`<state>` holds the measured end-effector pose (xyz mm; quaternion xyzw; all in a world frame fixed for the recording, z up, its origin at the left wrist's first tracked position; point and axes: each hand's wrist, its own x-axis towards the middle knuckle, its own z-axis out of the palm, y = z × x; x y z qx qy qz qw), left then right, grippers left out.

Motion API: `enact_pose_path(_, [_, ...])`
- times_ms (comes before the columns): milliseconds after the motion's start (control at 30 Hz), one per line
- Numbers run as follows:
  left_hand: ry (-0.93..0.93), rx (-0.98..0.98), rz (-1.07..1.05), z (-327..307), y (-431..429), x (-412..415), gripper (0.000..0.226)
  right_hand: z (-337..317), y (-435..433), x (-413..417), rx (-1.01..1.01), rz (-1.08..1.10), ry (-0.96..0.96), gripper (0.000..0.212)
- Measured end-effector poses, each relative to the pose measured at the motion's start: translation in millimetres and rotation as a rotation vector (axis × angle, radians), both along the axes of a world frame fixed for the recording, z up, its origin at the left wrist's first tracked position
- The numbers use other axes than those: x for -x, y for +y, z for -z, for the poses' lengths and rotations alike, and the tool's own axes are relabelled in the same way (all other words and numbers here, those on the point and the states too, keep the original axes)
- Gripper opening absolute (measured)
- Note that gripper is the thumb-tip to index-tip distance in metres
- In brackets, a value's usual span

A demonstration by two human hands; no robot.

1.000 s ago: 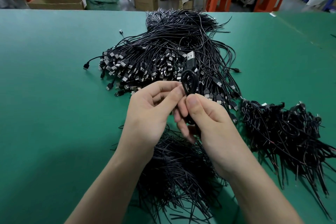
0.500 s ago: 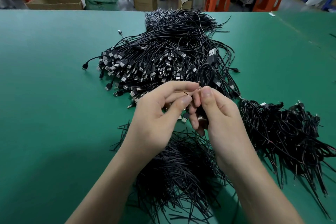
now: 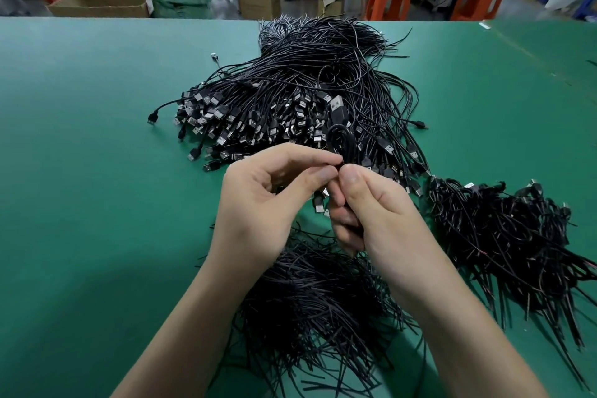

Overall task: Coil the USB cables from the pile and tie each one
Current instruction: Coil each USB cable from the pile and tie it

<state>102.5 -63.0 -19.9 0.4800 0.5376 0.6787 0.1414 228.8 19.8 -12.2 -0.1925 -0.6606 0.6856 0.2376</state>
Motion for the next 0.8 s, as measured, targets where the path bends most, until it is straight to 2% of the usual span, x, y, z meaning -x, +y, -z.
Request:
enact_pose_path(100, [-0.021, -0.023, 0.049, 0.3, 0.1, -0.8, 0.025, -0.4, 4.6, -3.3, 0.045, -0.046, 0.016, 0.037])
enact_pose_path(300, [-0.293, -0.045, 0.164, 4.2, 5.0, -0.3, 0.02, -3.8, 9.6, -8.1, 0.026, -0.16, 0.009, 0.039])
enact_pose_path(400, [-0.373, 0.001, 0.229, 7.9, 3.9, 2.3, 0.015, -4.9, 9.4, -8.4, 0.086, -0.201, 0.004, 0.039])
enact_pose_path(600, [-0.54, 0.046, 0.341, 12.9, 4.1, 2.4, 0.018, -4.2, 10.0, -8.7, 0.165, -0.239, -0.038, 0.04])
enact_pose_path(733, [-0.67, 0.059, 0.399, 14.3, 2.5, 7.5, 0.03, -6.3, 7.0, -8.6, 0.216, -0.28, -0.041, 0.041])
enact_pose_path(800, [-0.672, 0.046, 0.409, 14.9, 2.5, 8.4, 0.025, -8.1, 6.9, -10.0, 0.259, -0.3, -0.026, 0.041])
